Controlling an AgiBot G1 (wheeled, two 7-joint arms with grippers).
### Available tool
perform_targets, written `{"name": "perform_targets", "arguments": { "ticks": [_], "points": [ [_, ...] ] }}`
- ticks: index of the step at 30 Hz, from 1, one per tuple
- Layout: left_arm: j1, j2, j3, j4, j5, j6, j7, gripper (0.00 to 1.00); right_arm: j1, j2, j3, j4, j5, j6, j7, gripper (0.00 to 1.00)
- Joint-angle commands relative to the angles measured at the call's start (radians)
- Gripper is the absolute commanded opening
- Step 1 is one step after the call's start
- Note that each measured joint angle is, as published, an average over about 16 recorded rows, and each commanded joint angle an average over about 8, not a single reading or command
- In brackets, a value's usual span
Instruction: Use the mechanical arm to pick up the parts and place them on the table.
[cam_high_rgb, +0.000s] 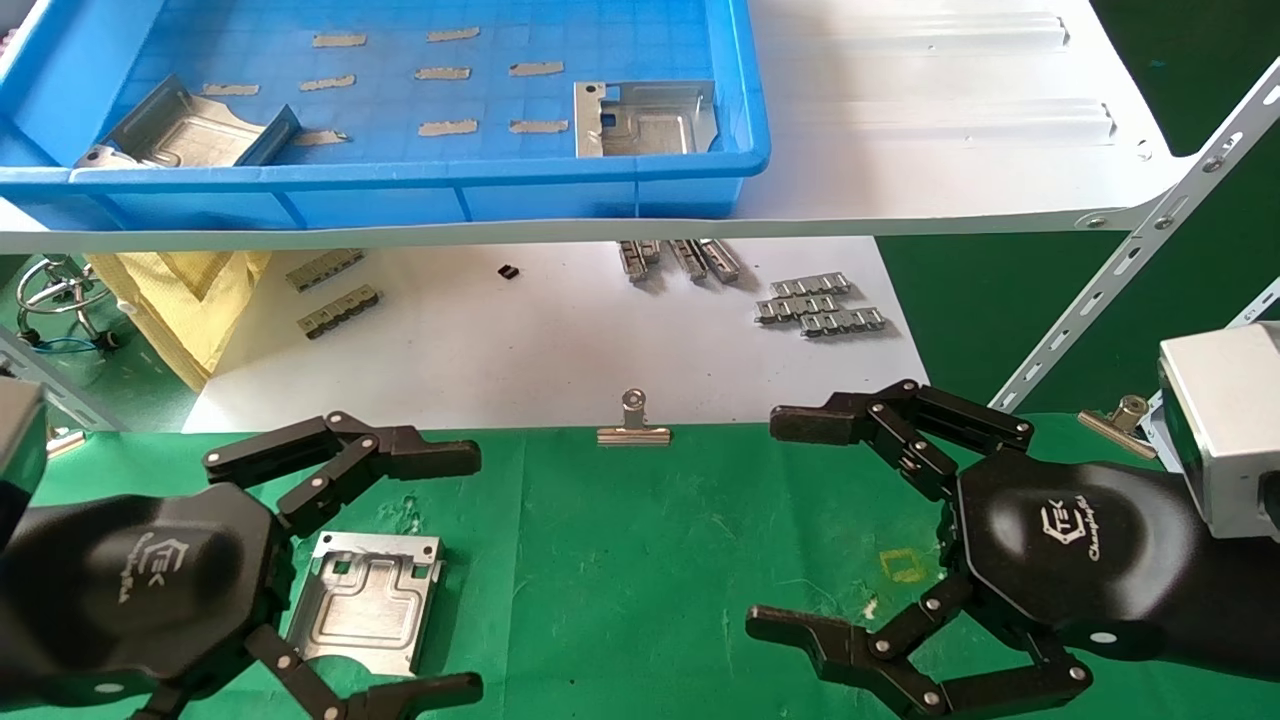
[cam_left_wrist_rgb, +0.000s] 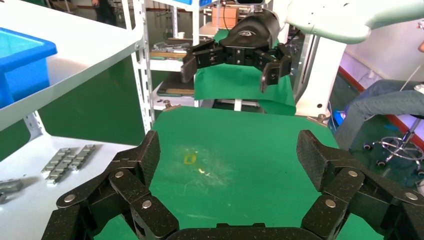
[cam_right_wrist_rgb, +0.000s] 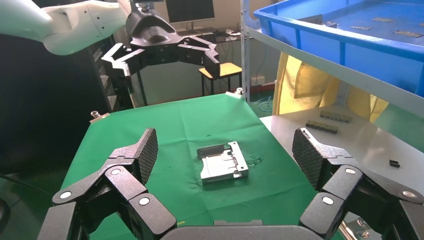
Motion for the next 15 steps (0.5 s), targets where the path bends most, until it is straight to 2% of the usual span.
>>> {"name": "perform_targets", "arguments": {
  "ticks": [1, 15],
  "points": [
    [0.007, -0.002, -0.007, -0.013, -0.003, -0.001, -0.005, 1.0, 0.0, 0.0, 0.0, 0.0, 0.0, 0.0, 0.0, 1.0],
    [-0.005, 0.001, 0.005, 0.01, 0.002, 0.0, 0.003, 1.0, 0.0, 0.0, 0.0, 0.0, 0.0, 0.0, 0.0, 1.0]
  ]
}}
